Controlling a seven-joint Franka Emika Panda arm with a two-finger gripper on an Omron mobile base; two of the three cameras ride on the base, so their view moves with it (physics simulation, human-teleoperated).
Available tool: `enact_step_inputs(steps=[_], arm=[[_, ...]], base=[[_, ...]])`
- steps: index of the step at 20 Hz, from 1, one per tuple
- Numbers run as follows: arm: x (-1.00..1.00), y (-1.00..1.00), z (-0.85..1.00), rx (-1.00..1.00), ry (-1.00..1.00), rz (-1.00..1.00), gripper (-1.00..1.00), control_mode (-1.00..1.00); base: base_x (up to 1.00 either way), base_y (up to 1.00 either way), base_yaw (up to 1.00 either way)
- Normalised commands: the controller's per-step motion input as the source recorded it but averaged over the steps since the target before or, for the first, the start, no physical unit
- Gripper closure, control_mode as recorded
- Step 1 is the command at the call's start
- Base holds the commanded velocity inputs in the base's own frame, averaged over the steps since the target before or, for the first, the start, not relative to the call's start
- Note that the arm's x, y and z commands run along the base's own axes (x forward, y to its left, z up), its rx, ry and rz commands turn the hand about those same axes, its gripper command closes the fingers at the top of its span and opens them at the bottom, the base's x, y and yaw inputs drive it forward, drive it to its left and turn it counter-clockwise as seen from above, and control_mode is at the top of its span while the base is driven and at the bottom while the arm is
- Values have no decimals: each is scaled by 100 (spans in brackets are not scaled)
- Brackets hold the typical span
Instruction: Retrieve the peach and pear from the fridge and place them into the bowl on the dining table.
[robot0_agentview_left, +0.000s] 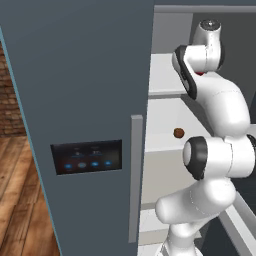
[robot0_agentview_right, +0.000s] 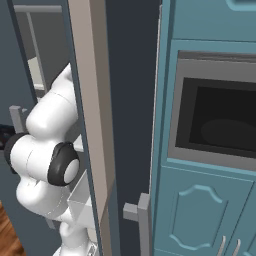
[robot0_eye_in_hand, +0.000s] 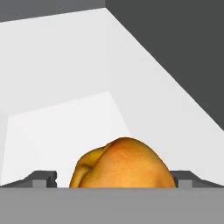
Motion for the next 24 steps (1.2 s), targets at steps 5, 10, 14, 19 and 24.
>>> enact_step_inputs(steps=[5,10,14,19,24], arm=[[3,0,-30,0,0,0,100,-100],[0,0,-58,0,0,0,100,-100],[4,0,-44,0,-1,0,100,-100],[-65,22,-22,0,0,0,100,-100],[-100,52,-31,0,-10,0,100,-100]], base=[[0,0,0],[0,0,0],[0,0,0],[0,0,0],[0,0,0]])
